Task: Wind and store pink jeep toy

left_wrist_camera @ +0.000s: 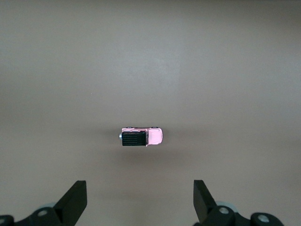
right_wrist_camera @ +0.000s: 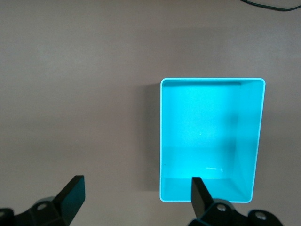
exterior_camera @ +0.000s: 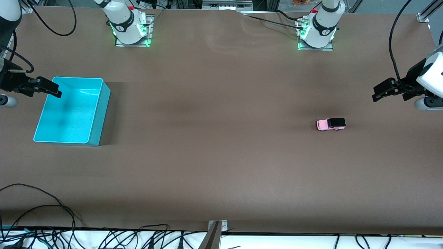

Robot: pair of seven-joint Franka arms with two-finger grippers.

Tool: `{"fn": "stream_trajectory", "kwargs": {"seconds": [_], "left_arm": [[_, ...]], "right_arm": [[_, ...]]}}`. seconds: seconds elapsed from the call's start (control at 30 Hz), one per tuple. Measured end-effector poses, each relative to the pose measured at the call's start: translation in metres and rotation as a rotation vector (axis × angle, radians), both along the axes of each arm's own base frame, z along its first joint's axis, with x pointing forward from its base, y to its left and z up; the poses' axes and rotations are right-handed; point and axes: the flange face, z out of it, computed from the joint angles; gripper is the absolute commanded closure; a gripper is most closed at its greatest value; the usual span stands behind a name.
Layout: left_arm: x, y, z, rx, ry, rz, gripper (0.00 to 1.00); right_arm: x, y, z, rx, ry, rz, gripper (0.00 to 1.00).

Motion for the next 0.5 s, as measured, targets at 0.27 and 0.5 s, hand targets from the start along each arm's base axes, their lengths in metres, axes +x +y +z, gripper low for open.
{"fn": "stream_trajectory", "kwargs": {"seconds": [0.27,0.5], "left_arm": [[0.0,-0.0001,0.0,0.0,0.0,0.0,0.0],[0.0,-0.0001,0.0,0.0,0.0,0.0,0.0]], "right_arm": [[-0.0007,0.0001,-0.0006,0.0,0.007,0.0,0.0],[-0.0009,0.0001,-0.0007,0.0,0.008,0.0,0.0]]}}
